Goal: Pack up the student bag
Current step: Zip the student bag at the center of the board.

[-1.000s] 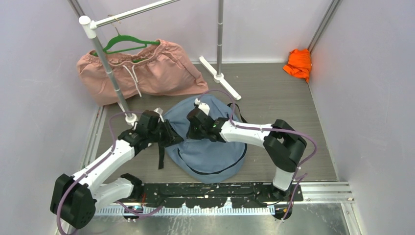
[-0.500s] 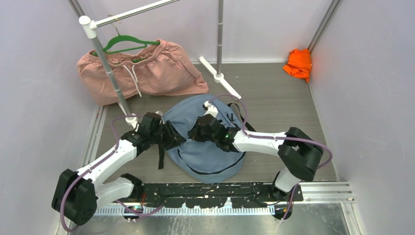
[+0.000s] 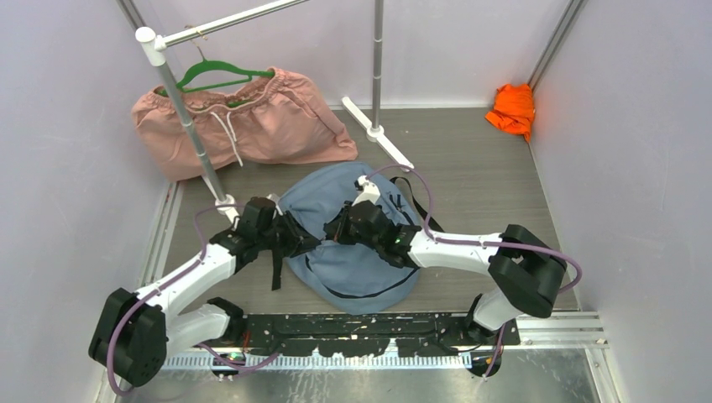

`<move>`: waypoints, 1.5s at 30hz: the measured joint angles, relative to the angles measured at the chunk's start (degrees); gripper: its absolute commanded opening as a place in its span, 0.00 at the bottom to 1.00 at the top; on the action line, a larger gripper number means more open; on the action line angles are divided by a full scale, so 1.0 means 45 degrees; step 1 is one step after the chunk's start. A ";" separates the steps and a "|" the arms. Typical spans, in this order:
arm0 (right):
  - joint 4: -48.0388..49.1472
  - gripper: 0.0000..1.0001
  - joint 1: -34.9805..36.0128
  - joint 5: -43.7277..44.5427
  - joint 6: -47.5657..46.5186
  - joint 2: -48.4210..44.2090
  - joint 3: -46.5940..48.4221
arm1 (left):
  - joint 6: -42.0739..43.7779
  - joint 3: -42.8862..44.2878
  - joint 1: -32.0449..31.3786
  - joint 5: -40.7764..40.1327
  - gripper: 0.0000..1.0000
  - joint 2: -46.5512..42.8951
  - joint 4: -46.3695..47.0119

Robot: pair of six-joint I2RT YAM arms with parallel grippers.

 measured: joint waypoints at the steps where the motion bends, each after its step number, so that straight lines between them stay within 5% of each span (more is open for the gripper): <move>1: -0.0024 0.01 0.0005 0.0063 0.0005 -0.0010 0.0000 | -0.0049 -0.0107 0.0005 0.0044 0.22 -0.0049 0.0126; 16: -0.0602 0.01 0.0010 0.0617 0.0325 -0.0010 0.0214 | 0.0379 -0.0185 0.0073 0.1355 0.38 0.0481 0.0729; 18: -0.0646 0.01 0.0010 0.0622 0.0321 -0.0010 0.0257 | 0.0442 -0.0170 0.0073 0.1477 0.34 0.0481 0.0733; 22: -0.0690 0.01 0.0005 0.0622 0.0321 -0.0010 0.0325 | 0.0729 -0.0112 0.0073 0.1530 0.01 0.0505 0.0699; 33: -0.1209 0.01 -0.0107 0.0991 0.0199 -0.0010 0.0515 | 0.1443 0.0597 0.0073 0.1846 0.00 0.1234 0.0432; 45: -0.0937 0.01 -0.1234 0.0947 0.0219 -0.0355 -0.0665 | 0.1622 -0.0228 0.0073 0.1598 0.00 -0.0325 0.0758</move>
